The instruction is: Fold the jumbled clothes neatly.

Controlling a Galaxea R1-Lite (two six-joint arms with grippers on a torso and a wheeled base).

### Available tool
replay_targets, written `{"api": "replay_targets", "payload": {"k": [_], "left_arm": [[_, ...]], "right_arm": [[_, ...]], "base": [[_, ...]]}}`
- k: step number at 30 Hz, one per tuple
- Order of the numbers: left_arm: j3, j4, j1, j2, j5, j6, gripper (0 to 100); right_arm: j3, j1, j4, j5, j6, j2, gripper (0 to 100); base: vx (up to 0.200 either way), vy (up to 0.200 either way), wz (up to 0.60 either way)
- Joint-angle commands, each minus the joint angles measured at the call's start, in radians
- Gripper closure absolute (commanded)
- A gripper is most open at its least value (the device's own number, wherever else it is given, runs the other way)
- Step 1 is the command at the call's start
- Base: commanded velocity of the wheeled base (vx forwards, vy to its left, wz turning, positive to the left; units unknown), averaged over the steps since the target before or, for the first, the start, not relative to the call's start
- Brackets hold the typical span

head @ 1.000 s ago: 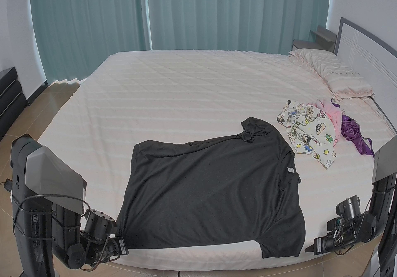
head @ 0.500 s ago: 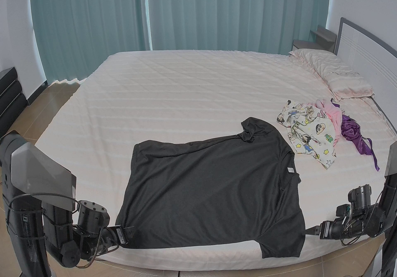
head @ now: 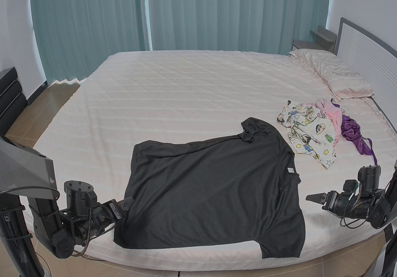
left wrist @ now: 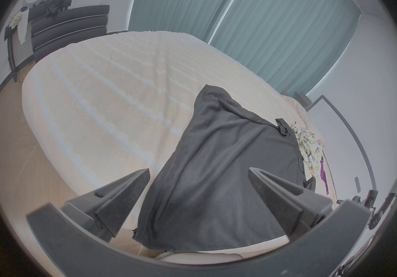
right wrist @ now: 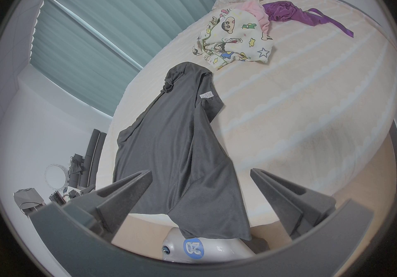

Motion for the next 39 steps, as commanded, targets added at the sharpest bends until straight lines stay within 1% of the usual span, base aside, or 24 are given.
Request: {"api": "replay_targets", "payload": {"k": [1, 4, 11, 32, 35, 39], "left_arm": [[-0.011, -0.001, 0.002, 0.0, -0.001, -0.003, 0], [-0.011, 0.001, -0.004, 0.01, -0.001, -0.004, 0], [-0.009, -0.001, -0.007, 0.015, -0.001, -0.007, 0], [-0.026, -0.001, -0.007, 0.026, 0.005, -0.009, 0], [-0.027, -0.001, -0.007, 0.03, 0.005, -0.012, 0], [-0.029, -0.001, -0.008, 0.043, 0.005, -0.009, 0]], "right_arm": [[0.018, -0.009, -0.015, 0.011, 0.002, -0.015, 0], [0.022, -0.021, -0.025, 0.015, 0.002, -0.018, 0], [0.038, -0.018, -0.026, 0.015, -0.001, -0.012, 0], [0.053, -0.009, -0.025, 0.031, -0.005, -0.007, 0], [0.053, -0.009, -0.025, 0.031, -0.005, -0.005, 0], [0.054, -0.007, -0.025, 0.031, -0.005, -0.005, 0]], "base": [[0.2, 0.0, 0.0], [0.2, 0.0, 0.0], [0.2, 0.0, 0.0], [0.0, 0.0, 0.0], [0.0, 0.2, 0.0], [0.0, 0.0, 0.0]]}}
